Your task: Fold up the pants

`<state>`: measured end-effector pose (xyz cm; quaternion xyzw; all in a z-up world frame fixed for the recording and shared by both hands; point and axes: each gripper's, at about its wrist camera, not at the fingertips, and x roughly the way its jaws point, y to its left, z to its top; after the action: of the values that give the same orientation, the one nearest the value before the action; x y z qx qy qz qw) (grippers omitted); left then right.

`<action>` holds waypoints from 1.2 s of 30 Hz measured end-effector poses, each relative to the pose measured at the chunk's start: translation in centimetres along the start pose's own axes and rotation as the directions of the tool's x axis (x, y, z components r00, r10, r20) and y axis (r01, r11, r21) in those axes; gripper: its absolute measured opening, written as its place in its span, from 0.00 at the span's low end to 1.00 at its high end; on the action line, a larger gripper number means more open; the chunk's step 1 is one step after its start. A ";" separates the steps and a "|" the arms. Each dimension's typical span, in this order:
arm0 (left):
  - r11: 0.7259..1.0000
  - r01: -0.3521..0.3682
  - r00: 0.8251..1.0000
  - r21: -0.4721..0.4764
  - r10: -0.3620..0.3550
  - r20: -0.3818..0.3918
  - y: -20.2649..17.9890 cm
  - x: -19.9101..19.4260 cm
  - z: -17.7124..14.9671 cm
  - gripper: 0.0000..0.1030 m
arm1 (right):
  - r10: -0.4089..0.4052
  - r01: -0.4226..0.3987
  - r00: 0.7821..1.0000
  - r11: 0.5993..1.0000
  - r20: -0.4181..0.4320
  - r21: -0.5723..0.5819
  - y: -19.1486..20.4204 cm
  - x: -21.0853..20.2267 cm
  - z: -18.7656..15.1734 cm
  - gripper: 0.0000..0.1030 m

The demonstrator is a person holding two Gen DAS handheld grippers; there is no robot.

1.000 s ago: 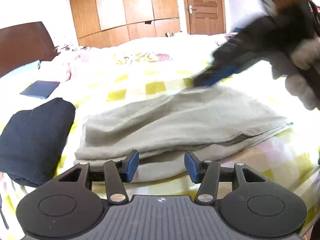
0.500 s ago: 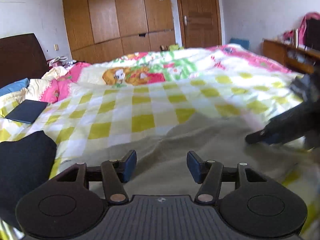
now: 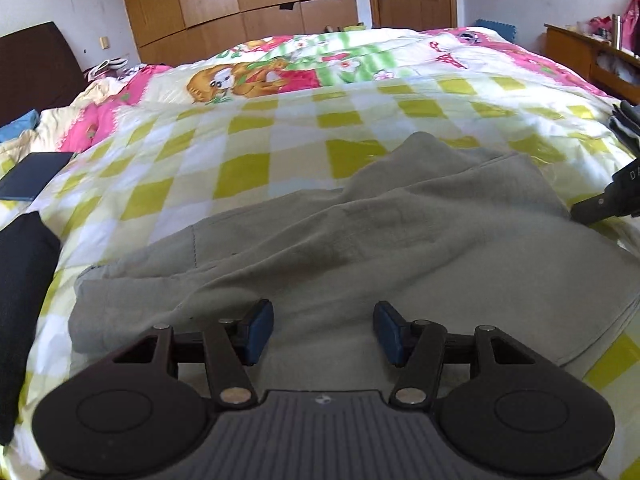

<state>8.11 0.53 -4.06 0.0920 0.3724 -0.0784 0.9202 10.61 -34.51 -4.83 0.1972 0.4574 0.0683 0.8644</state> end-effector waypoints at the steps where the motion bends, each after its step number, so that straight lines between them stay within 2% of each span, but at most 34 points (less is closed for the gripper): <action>1: 1.000 0.003 1.000 -0.007 -0.003 -0.002 0.0 0.0 0.2 0.67 | -0.007 0.007 1.000 1.000 0.023 0.003 0.0 -0.7 0.1 0.01; 3: 1.000 0.010 1.000 -0.027 -0.010 -0.007 0.3 -0.1 0.4 0.67 | 0.010 -0.007 0.997 0.999 0.072 -0.046 1.3 -2.0 0.2 0.01; 5: 1.000 0.010 1.000 -0.029 -0.010 -0.005 0.6 -0.3 0.5 0.67 | 0.084 -0.077 0.993 0.992 0.078 -0.097 3.5 -2.1 0.5 0.03; 7: 1.000 0.005 1.000 -0.025 -0.005 -0.002 0.8 -0.4 0.4 0.67 | 0.164 -0.157 0.986 0.975 0.031 -0.156 6.8 -0.6 0.8 0.03; 10: 0.999 0.000 1.000 -0.039 0.000 -0.005 1.2 -0.4 0.2 0.67 | 0.210 -0.216 0.976 0.947 -0.049 -0.238 11.7 3.1 0.3 0.03; 13: 0.999 -0.012 1.000 -0.052 0.012 -0.007 1.8 -0.4 0.2 0.67 | 0.217 -0.236 0.971 0.939 -0.104 -0.249 14.2 6.7 -0.1 0.04; 14: 0.999 -0.014 1.000 -0.052 0.013 -0.012 1.9 -0.3 0.1 0.67 | 0.195 -0.217 0.975 0.942 -0.106 -0.256 14.6 7.7 -0.2 0.04; 16: 0.998 -0.010 1.000 -0.056 0.009 -0.018 2.1 -0.1 0.1 0.67 | 0.167 -0.189 0.980 0.952 -0.107 -0.243 14.6 9.2 -0.1 0.01; 20: 0.998 -0.009 1.000 -0.064 0.007 -0.018 2.2 0.0 -0.1 0.67 | 0.184 -0.196 0.979 0.967 -0.085 -0.164 13.7 9.5 0.5 0.00; 25: 0.998 -0.014 1.000 -0.061 0.014 -0.011 2.1 -0.2 -0.2 0.67 | 0.173 -0.179 0.984 0.965 -0.046 -0.192 14.2 7.8 0.8 0.07; 29: 0.998 -0.019 1.000 -0.060 0.018 -0.014 2.0 -0.3 -0.3 0.67 | 0.124 -0.135 0.990 0.973 -0.067 -0.190 13.0 7.8 0.7 0.06; 36: 0.999 -0.032 0.999 -0.044 0.031 -0.020 1.7 -0.6 -0.3 0.67 | 0.103 -0.101 0.995 0.981 0.000 -0.164 10.5 4.5 0.6 0.08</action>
<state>7.80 2.30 -3.69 0.0782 0.3814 -0.0547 0.9195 14.28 -23.78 -3.77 0.1490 0.4357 0.1491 0.8751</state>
